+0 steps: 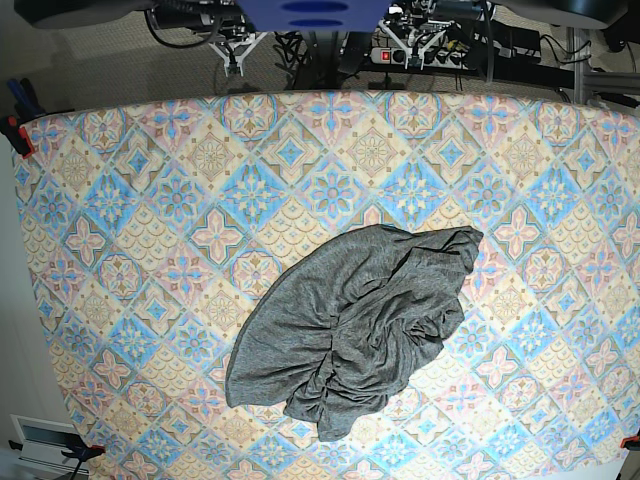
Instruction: Layout the t-shirt on the table in an organized manner, then fold the t-shirt properly
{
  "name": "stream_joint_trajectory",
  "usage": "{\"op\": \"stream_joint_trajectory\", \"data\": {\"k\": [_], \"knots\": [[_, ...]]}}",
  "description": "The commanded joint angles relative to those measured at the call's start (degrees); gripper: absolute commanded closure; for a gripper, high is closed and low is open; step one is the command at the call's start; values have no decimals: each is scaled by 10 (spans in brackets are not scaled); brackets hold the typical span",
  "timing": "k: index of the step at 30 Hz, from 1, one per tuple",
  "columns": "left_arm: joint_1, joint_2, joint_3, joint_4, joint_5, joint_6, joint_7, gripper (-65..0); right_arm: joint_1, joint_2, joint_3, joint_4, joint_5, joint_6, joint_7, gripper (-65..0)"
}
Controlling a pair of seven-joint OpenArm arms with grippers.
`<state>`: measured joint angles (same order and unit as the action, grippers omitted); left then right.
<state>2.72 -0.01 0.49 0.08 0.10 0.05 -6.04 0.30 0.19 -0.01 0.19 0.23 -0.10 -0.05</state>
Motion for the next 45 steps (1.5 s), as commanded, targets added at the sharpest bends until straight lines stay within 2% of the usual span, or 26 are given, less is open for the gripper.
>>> {"op": "stream_joint_trajectory", "data": {"k": [1,7,15,42,45], "knots": [[2,1,2,0,-1,2,-3,-93,-3,7,-1,-1,-1,1,2,0],[2,1,2,0,-1,2,-3,-93,-3,21,-1,-2,-1,1,55,0],[1,1,2,-1,-1,2,-2,-93,-3,23,-1,-2,-1,1,32,0],[2,0,2,-1,-1,2,-3,-93,-3,26,1,-2,3,1,35,0],[3,-9,2,-1,-1,3,-3,-91,-7,27,4,-2,4,1,37,0]]}}
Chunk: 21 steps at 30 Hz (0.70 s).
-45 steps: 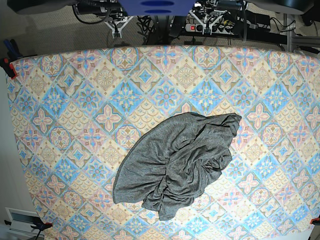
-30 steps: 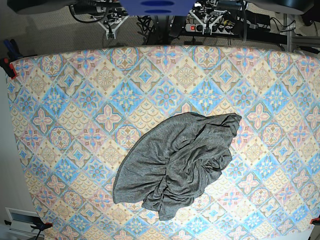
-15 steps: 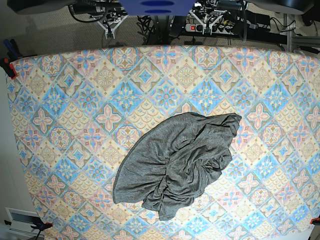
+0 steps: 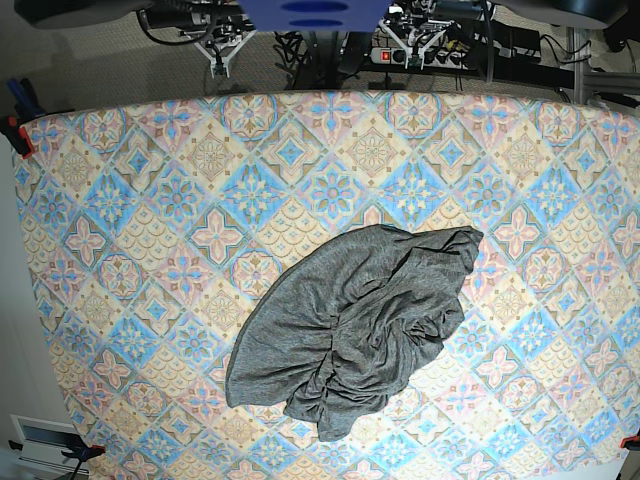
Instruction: Layout the t-shirt on the table in an organized manner, then fold the t-shirt properly
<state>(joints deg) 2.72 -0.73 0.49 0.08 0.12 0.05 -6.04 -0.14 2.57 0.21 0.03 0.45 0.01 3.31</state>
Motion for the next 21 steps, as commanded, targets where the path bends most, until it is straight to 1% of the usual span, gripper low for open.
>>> {"op": "stream_joint_trajectory", "data": {"k": [1,4,6,11,13,15,17,21], "knots": [[5,-5,2,-1,-2,3,-3,-91,-10,3,5,0,2,-1,5,0],[22,-10,-2,0,-7,3,-6,-90,-33,3,46,0,2,-1,38,0],[23,-22,-3,-1,-8,3,-19,-90,-46,3,67,0,1,-1,56,0],[52,-25,-3,-1,-39,3,-90,-90,-64,3,76,0,1,-1,88,0],[65,-34,-2,-1,-48,3,-116,-90,-74,3,76,0,0,-1,108,0],[74,-34,-2,-1,-53,3,-140,-90,-79,2,76,0,0,-1,133,0],[85,-36,-2,-1,-56,3,-177,-90,-83,2,76,0,0,-1,155,0],[113,-36,-2,-1,-56,3,-284,-90,-99,2,78,0,1,-1,212,0]]}}
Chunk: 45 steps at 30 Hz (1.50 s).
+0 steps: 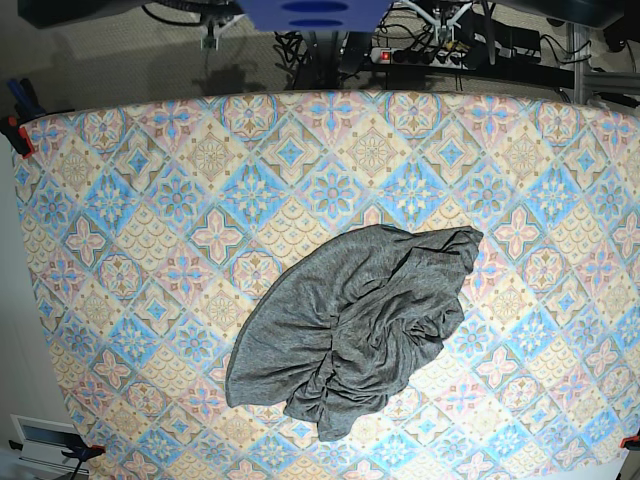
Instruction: Layout the t-shirt on the table in an organized manner, then fold the t-shirt properly
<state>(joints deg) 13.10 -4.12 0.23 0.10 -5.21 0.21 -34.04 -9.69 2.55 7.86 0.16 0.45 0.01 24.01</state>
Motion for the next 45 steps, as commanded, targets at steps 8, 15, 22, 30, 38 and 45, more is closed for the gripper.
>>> {"op": "stream_joint_trajectory", "data": {"k": [8,15,22,30,38,45], "knots": [[85,-1,1,-1,-3,1,-310,-90,-73,2,2,-2,1,-1,255,0],[99,1,1,-1,-2,1,-459,-90,-112,2,2,-2,1,-1,487,0],[99,1,1,0,-3,1,-459,-90,-129,2,2,-2,2,-1,545,0],[191,0,1,215,-3,1,-460,-70,-129,2,3,1,0,-1,545,0],[306,1,0,479,-2,2,-455,-66,-224,0,37,238,1,-1,545,0],[349,1,-24,552,-2,2,-455,-67,-335,-44,135,547,-3,2,541,0]]}}
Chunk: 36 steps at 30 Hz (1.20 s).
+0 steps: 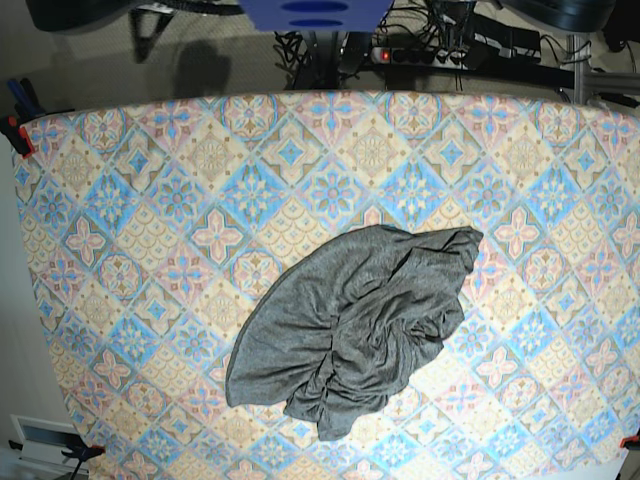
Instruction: Layout the t-shirt on the table in an organized manner, then fold the t-shirt properly
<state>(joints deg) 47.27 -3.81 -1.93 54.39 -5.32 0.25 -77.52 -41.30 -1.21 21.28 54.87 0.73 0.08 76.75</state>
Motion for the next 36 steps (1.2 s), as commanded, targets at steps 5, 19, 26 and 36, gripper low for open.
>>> {"op": "stream_joint_trajectory", "data": {"k": [5,19,26,36], "knots": [[31,-2,-10,83,-1,1,-10,-67,-54,-10,3,115,-39,1,-52,0],[80,-5,-10,406,-2,1,240,-67,-96,-10,-29,446,-43,2,-351,0],[52,-6,-15,519,-2,1,393,-67,-96,-9,-69,582,-43,3,-569,0],[-30,-2,-93,599,-65,1,621,-156,-76,6,-119,601,-44,3,-820,-37]]}}
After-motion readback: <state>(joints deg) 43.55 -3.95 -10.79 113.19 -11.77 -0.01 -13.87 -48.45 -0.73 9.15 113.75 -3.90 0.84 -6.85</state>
